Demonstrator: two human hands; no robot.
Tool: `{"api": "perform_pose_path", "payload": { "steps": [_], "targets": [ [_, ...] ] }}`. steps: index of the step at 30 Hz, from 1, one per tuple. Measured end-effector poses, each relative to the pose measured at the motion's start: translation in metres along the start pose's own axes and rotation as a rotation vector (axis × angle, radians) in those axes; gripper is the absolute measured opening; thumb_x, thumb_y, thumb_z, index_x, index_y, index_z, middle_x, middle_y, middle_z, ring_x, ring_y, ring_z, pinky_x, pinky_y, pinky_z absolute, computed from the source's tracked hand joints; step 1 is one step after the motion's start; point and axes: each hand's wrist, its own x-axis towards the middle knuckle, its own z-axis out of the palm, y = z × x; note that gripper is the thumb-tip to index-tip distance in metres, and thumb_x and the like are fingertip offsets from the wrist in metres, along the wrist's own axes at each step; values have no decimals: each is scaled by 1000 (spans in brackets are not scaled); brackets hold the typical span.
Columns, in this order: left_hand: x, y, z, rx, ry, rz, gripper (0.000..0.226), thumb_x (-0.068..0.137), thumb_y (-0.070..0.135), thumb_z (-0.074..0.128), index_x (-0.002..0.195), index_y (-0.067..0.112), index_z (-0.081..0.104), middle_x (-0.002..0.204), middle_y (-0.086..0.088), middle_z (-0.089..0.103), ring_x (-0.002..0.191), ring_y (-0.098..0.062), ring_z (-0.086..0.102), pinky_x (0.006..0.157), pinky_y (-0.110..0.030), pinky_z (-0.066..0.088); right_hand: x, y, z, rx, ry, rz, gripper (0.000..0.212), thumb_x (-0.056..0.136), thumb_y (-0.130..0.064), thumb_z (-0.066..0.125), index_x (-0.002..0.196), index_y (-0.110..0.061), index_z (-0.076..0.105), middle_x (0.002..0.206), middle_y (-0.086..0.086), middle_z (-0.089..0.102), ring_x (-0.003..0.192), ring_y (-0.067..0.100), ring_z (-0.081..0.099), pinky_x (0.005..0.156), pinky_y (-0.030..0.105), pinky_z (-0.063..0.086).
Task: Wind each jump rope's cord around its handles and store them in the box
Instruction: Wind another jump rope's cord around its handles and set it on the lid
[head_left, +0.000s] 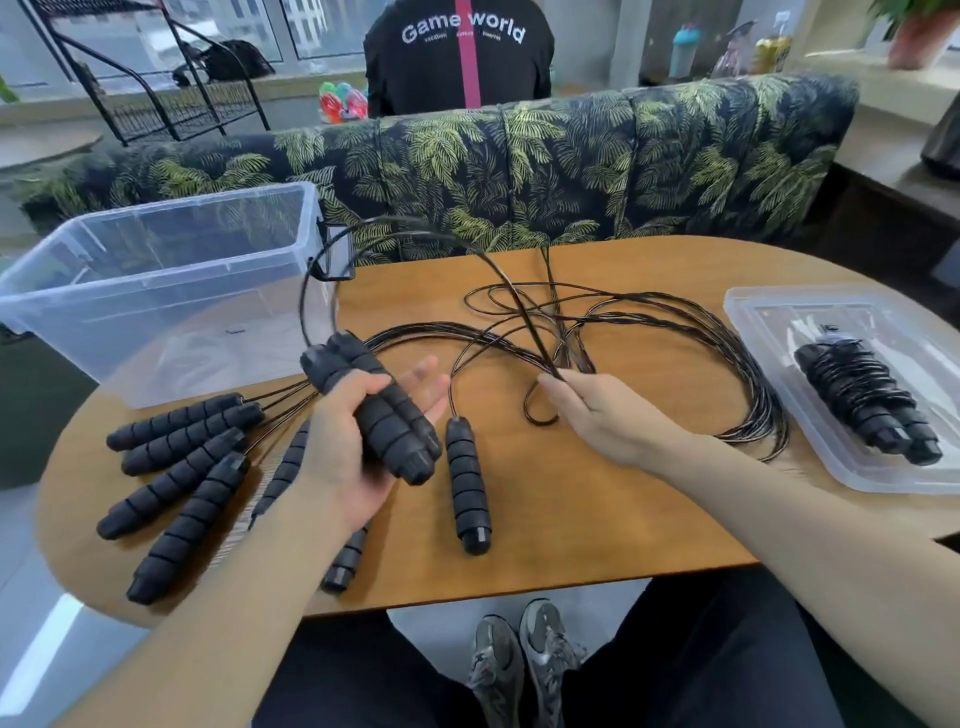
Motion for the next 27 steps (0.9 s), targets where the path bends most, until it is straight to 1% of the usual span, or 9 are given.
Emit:
{"api": "perform_pose_path", "payload": {
  "steps": [4, 6, 8, 12, 14, 16, 20, 23, 27],
  "targets": [
    [-3, -26, 7, 173, -39, -99, 35, 97, 9, 43, 123, -2, 63, 125, -11, 72, 117, -27, 68, 108, -44, 47, 9, -41, -2, 205, 109, -20, 41, 107, -44, 37, 75, -19, 45, 63, -7, 45, 55, 5, 39, 61, 29, 35],
    [-5, -36, 14, 216, -57, -136, 33, 96, 10, 46, 112, 6, 75, 121, -8, 74, 112, -21, 70, 103, -41, 51, 10, -57, -4, 403, 76, 16, 37, 106, -44, 38, 79, -20, 45, 63, -7, 42, 53, 7, 37, 57, 27, 34],
    [-8, -47, 24, 222, -74, -194, 27, 94, 12, 52, 95, 13, 79, 111, -5, 74, 99, -23, 69, 91, -40, 54, 11, -68, -6, 677, 2, 107, 31, 107, -39, 39, 84, -18, 43, 61, -5, 37, 50, 11, 31, 49, 26, 26],
    [-11, -63, 32, 297, -65, -220, 35, 74, 21, 66, 106, 8, 62, 94, -13, 65, 81, -28, 61, 64, -38, 58, 16, -80, -8, 954, -23, 190, 22, 103, -23, 38, 83, -15, 43, 61, 1, 34, 52, 15, 26, 53, 33, 16],
    [-12, -65, 35, 274, -82, -172, 24, 81, 19, 63, 101, 5, 60, 83, -11, 66, 70, -29, 58, 59, -37, 56, 16, -77, -6, 739, 37, 169, 26, 102, -30, 39, 81, -17, 48, 66, 1, 45, 57, 16, 42, 54, 35, 30],
    [-13, -63, 38, 194, -72, -146, 10, 88, 16, 57, 89, 6, 61, 76, -8, 65, 65, -26, 56, 59, -34, 54, 15, -72, -3, 558, 122, 93, 34, 104, -42, 38, 89, -21, 59, 85, -3, 61, 78, 14, 58, 73, 37, 46],
    [-12, -45, 37, -68, -147, -71, 10, 84, 16, 55, 90, 8, 56, 80, -8, 58, 73, -23, 59, 83, -43, 54, 3, -46, 8, 702, -24, 10, 48, 104, -55, 26, 134, -28, 52, 112, -5, 66, 95, 8, 64, 86, 25, 50],
    [-10, -27, 32, -138, -162, -68, 10, 91, 20, 49, 95, 11, 46, 82, -8, 53, 77, -24, 57, 86, -45, 54, -11, -17, 16, 307, -66, -116, 35, 103, -53, 35, 129, -38, 52, 111, -21, 66, 109, -3, 60, 97, 20, 45],
    [-11, -7, 20, -211, -101, -57, 10, 91, 22, 47, 89, 12, 45, 76, -5, 54, 68, -21, 57, 82, -39, 55, -13, 11, 6, -135, -93, -93, 41, 97, -61, 39, 119, -32, 58, 110, -17, 60, 106, 1, 54, 97, 31, 47]
  ]
}}
